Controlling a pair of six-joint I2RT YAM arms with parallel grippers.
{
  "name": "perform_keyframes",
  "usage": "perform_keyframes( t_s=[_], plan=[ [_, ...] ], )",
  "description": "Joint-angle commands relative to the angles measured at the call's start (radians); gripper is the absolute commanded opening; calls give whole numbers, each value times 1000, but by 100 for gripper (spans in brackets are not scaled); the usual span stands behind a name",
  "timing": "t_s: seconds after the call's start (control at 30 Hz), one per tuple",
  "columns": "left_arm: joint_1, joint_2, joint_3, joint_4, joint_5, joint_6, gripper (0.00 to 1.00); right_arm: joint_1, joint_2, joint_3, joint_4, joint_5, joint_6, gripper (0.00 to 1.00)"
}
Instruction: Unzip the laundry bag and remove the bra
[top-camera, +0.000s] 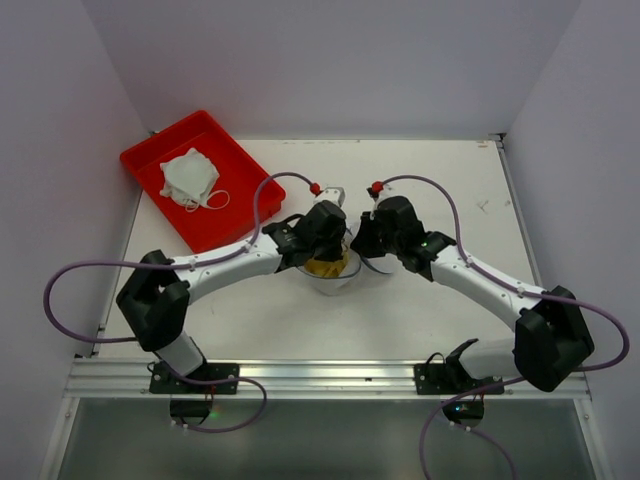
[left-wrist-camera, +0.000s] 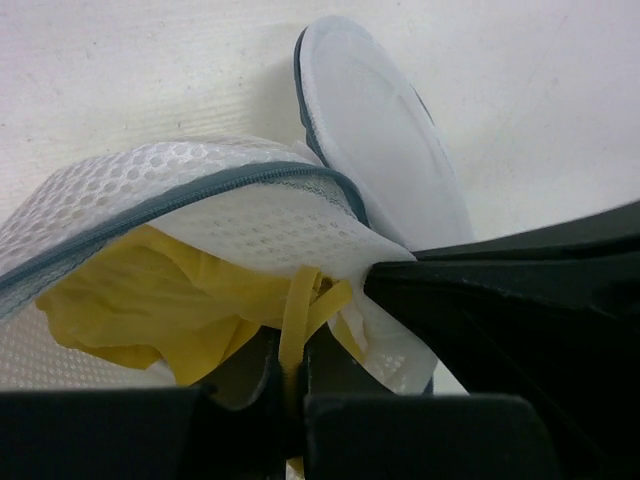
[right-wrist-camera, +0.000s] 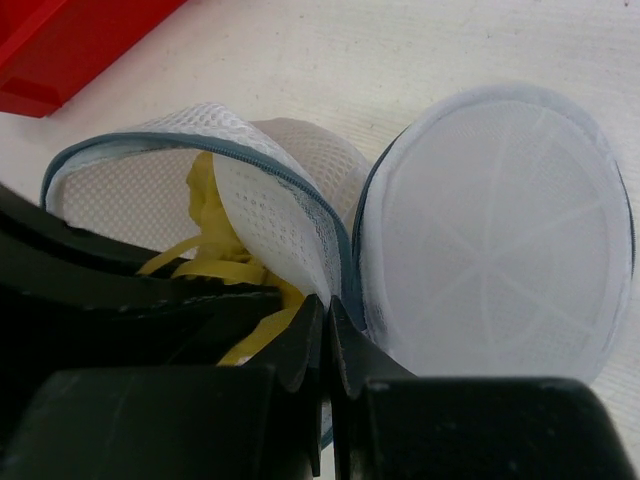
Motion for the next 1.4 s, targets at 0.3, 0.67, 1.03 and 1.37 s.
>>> perform_keyframes(
  t_s=[0.3,0.67,1.03,1.37],
  plan=[
    [2,-460,-147,232,203,168,0,6,34,-1,21,36,2,0],
    [274,-518,120,-72,-218,333,1,4,18,-10,-36,42,-4,0],
    [616,-15,343,-276,-249,435,0,6,7,-22,-21,40,-2,0],
    [690,436,633,-422,-173,421,17,6,18,-24,-19,33,-16,1]
  ],
)
